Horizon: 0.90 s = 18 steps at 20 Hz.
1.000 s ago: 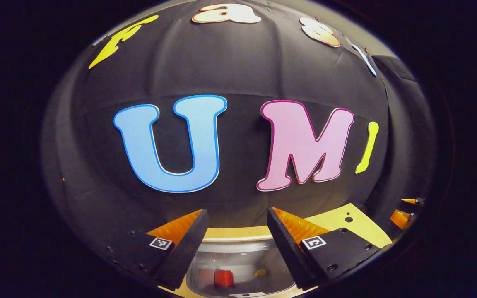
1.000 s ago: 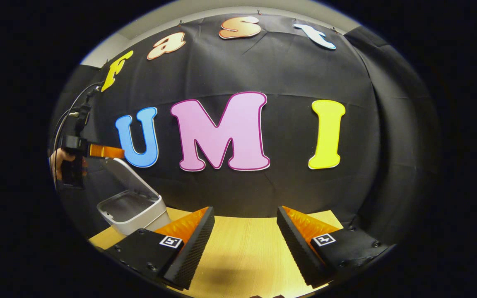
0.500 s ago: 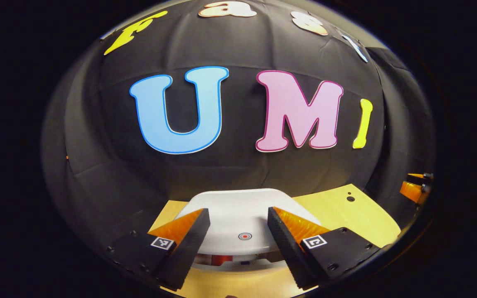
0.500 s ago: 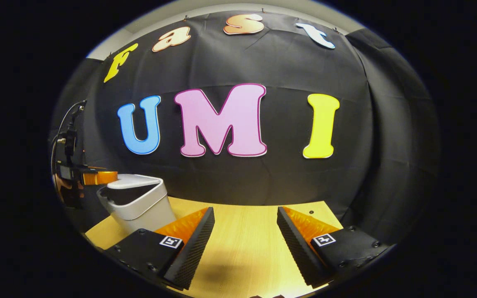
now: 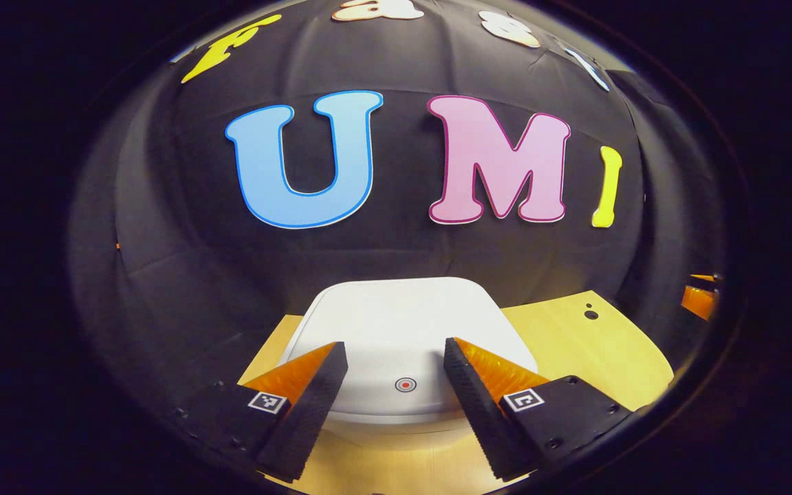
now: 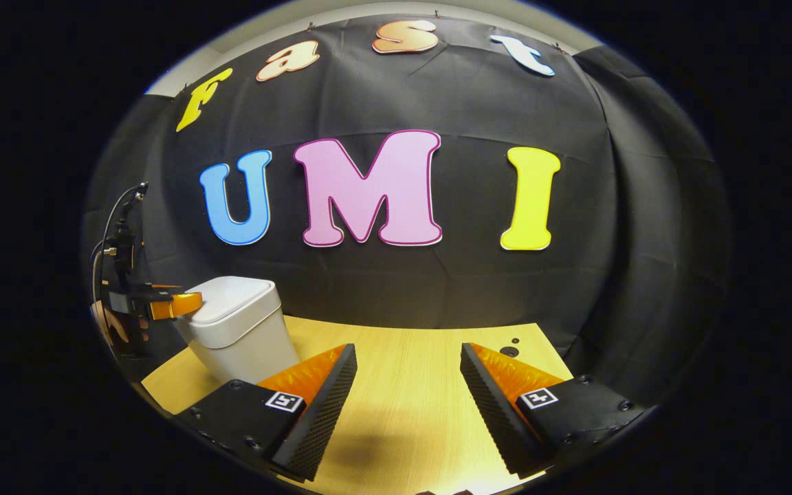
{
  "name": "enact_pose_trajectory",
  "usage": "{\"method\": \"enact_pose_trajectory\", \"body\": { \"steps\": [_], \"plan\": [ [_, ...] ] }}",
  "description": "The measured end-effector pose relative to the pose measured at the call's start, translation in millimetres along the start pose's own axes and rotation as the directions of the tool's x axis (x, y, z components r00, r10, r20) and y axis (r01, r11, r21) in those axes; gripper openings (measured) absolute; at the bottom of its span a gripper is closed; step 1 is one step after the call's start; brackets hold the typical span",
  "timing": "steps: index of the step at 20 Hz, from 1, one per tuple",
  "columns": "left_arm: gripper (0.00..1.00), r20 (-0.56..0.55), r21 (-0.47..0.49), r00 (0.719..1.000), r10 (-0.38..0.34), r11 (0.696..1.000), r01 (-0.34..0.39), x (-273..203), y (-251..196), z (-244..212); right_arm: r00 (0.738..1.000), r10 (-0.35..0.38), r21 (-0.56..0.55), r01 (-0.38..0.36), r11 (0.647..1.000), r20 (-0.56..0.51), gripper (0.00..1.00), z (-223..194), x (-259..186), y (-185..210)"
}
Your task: Press the lid of the desktop garbage bin to open it, pick up the crumpled paper on the desktop and throw it into the bin, then pick up the pop can on the desktop and drop it into the bin, and finally close the garbage bin lid.
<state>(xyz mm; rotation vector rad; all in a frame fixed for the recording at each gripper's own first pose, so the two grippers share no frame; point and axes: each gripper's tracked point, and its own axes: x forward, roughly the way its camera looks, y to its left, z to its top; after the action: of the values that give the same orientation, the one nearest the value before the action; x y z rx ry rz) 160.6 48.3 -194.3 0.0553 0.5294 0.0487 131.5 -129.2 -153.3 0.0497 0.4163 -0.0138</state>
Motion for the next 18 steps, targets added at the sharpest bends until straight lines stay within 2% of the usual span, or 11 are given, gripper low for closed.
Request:
{"method": "enact_pose_trajectory", "body": {
  "steps": [4,7,9,11,13,16,18],
  "plan": [
    [0.99,0.087,-0.007,0.996,0.021,1.000,-0.020,2.2,-0.3,-0.8,1.000,-0.011,0.030,0.011,0.999,0.003,0.98,1.5,0.6,-9.2],
    [0.98,0.101,0.007,0.994,0.047,0.999,-0.048,-2.9,-1.4,2.0,1.000,-0.011,0.024,0.010,1.000,0.015,0.98,7.4,-4.0,-16.0],
    [0.98,0.139,-0.018,0.985,0.098,0.995,-0.097,-11.4,0.1,7.4,1.000,-0.013,0.016,0.012,1.000,0.025,0.98,10.0,-11.1,-18.6],
    [0.94,0.203,-0.017,0.972,0.117,0.993,-0.116,-32.0,-8.7,16.2,0.999,-0.016,0.020,0.015,1.000,0.040,0.98,14.7,-23.3,-18.2],
    [0.95,0.261,-0.002,0.958,0.119,0.992,-0.123,-59.9,-20.9,28.1,0.997,-0.019,0.037,0.016,0.999,0.072,0.98,21.2,-39.1,-13.1],
    [0.95,0.290,-0.020,0.949,0.121,0.993,-0.120,-107.7,-35.2,41.4,0.992,-0.045,0.032,0.041,0.999,0.118,0.97,28.9,-62.5,-5.5],
    [0.96,0.308,-0.043,0.944,0.120,0.993,-0.112,-139.2,-43.8,43.6,0.990,-0.037,0.032,0.033,0.999,0.137,0.97,33.9,-78.2,8.9]
  ]
}}
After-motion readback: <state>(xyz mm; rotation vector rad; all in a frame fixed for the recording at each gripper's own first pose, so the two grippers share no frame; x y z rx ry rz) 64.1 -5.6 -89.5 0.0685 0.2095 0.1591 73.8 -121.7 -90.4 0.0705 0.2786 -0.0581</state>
